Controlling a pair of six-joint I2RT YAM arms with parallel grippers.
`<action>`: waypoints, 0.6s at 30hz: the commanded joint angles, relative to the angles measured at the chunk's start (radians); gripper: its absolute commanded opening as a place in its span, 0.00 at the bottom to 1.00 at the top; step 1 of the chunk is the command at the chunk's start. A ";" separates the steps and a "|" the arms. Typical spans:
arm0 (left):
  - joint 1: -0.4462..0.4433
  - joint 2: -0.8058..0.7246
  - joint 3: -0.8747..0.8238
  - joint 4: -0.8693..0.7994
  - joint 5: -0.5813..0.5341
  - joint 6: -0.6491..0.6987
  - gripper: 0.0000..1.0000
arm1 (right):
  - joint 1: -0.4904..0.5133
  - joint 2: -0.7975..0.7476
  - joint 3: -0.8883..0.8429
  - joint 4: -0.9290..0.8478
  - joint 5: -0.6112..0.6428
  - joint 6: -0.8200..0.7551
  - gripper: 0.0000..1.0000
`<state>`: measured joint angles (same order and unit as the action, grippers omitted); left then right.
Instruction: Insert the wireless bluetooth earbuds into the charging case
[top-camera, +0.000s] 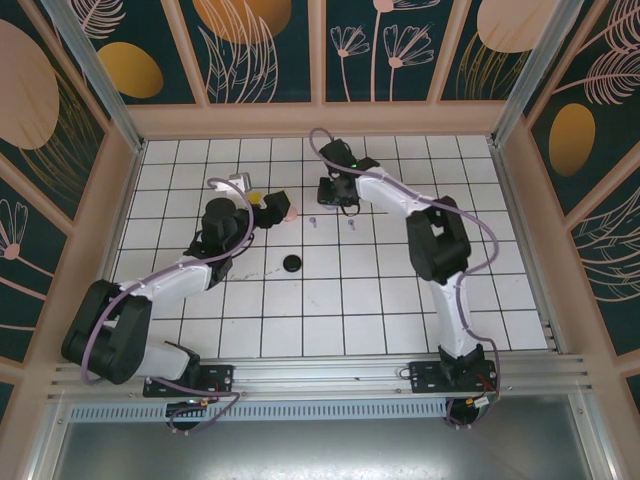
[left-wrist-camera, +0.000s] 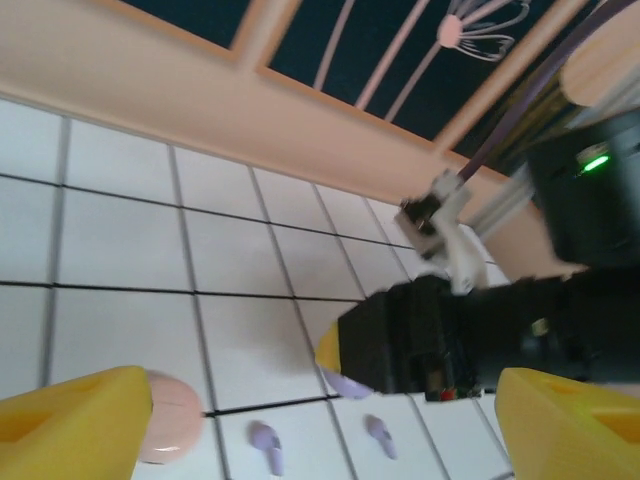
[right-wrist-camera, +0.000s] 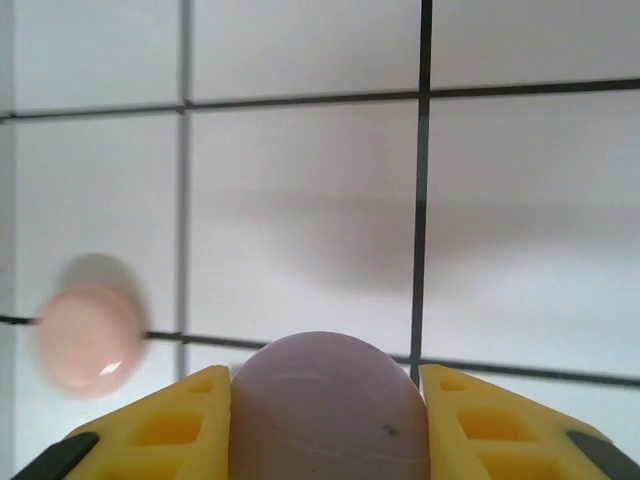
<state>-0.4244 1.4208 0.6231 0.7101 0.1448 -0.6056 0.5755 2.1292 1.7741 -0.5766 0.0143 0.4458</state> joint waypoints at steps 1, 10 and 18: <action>0.004 0.064 -0.040 0.256 0.166 -0.113 0.85 | -0.005 -0.170 -0.081 0.089 -0.019 0.112 0.29; -0.062 0.269 -0.051 0.692 0.229 -0.289 0.75 | -0.003 -0.405 -0.318 0.238 -0.061 0.415 0.28; -0.121 0.395 -0.010 0.862 0.219 -0.322 0.69 | 0.026 -0.462 -0.366 0.287 -0.054 0.545 0.28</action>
<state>-0.5346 1.7821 0.5816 1.4200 0.3447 -0.8917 0.5831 1.7157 1.4120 -0.3462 -0.0353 0.9108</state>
